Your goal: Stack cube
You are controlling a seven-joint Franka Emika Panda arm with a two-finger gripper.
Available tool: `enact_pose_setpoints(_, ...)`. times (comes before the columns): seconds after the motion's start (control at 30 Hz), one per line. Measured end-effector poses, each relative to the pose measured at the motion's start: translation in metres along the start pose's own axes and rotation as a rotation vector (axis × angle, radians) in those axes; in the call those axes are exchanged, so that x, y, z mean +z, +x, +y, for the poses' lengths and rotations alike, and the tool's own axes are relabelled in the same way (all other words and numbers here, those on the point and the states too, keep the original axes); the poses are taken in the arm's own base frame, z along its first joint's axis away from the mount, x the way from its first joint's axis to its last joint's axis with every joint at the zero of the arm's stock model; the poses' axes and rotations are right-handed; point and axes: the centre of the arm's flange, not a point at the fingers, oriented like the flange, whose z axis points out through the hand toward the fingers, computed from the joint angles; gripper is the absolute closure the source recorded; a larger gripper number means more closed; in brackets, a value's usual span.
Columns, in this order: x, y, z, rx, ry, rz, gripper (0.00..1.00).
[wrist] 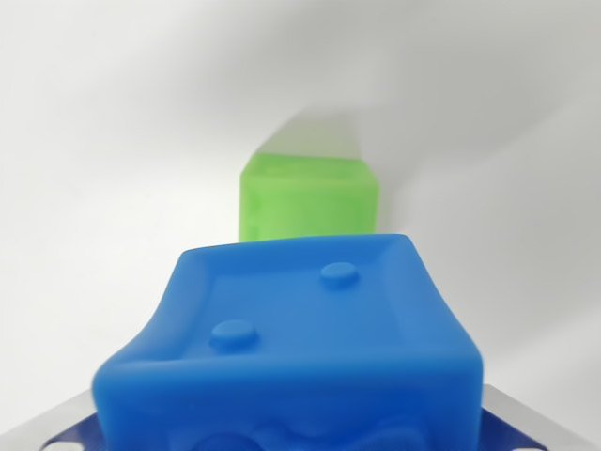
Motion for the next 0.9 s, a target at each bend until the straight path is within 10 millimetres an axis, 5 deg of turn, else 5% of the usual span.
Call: enact_pose_setpoints(0.9,0.056,0.0,0.001,0.001,-0.001,0.0,1.0)
